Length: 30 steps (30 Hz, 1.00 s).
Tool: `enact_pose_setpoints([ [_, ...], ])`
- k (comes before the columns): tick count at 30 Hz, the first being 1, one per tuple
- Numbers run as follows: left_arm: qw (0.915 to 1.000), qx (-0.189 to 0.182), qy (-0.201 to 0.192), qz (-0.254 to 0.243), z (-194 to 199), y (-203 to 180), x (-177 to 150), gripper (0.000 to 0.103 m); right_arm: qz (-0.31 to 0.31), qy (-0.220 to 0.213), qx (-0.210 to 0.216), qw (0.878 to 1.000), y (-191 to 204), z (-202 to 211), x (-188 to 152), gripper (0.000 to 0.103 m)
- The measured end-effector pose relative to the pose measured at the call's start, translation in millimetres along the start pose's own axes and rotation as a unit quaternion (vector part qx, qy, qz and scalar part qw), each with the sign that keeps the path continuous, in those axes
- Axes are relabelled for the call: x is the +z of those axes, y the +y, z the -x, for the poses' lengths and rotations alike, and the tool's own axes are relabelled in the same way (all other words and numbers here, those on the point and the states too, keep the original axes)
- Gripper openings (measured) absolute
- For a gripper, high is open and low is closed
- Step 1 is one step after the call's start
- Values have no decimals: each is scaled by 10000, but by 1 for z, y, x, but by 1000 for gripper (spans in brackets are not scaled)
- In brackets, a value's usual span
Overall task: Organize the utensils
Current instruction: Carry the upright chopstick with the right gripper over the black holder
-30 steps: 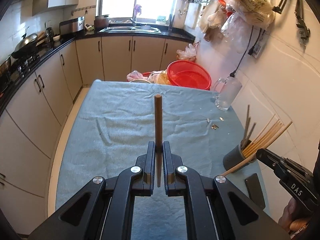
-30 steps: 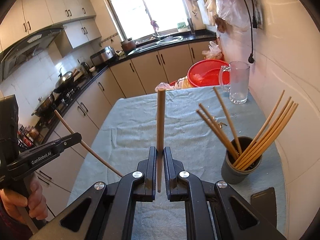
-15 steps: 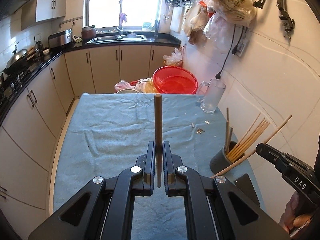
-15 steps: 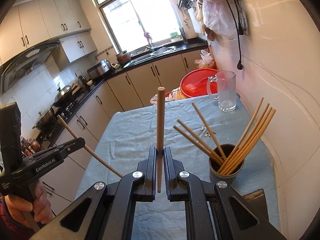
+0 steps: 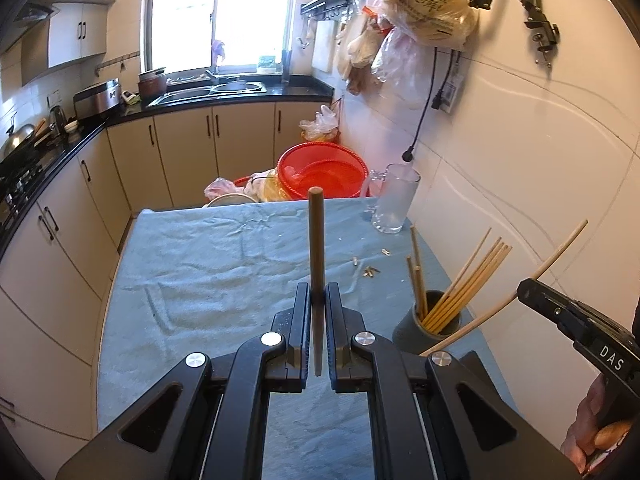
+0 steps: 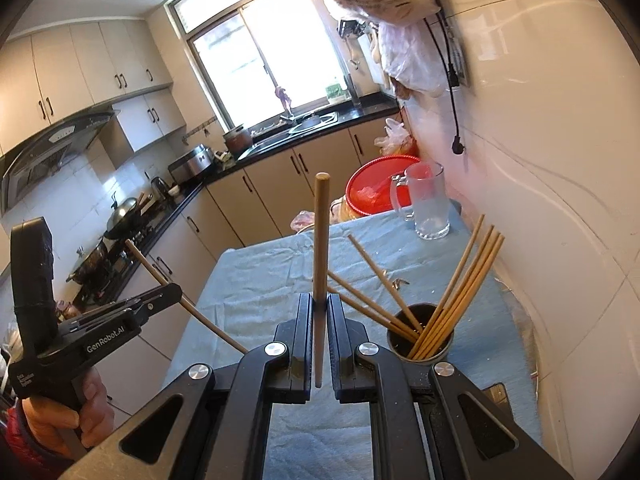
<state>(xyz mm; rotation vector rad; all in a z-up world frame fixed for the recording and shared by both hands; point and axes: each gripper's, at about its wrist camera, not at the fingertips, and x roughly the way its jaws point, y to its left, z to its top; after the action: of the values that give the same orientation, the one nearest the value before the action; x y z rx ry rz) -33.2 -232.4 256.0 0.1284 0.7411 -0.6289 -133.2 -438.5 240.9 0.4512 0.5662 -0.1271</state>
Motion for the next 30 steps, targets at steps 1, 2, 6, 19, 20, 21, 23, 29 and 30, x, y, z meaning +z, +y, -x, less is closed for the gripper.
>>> enact_pose_setpoints([
  [1,10000,-23,-8,-26,0,-3,1,6,-16,-27,-18,10000,-2,2,1,8],
  [2,10000,-31,-13,-42,0,-5,2,6,-32,-42,-30,10000,-5,4,2,8],
  [6,9999,-106,-37,-127,1,-16,5,6,-133,-131,-81,9998,-14,13,4,8],
  [19,9983,-406,-165,-393,12,-49,18,6,-541,-567,-373,9962,-51,50,18,8],
  [20,9981,-427,-168,-411,12,-50,20,6,-582,-597,-411,9957,-55,53,19,8],
  [21,9978,-471,-178,-434,13,-54,21,6,-610,-616,-438,9953,-58,54,20,8],
  [23,9972,-556,-178,-462,13,-59,24,6,-658,-640,-479,9946,-63,56,21,8],
  [29,9951,-842,-160,-502,14,-77,34,6,-760,-702,-574,9930,-74,62,22,8],
  [30,9947,-880,-161,-515,14,-80,37,6,-776,-701,-580,9928,-76,62,22,8],
])
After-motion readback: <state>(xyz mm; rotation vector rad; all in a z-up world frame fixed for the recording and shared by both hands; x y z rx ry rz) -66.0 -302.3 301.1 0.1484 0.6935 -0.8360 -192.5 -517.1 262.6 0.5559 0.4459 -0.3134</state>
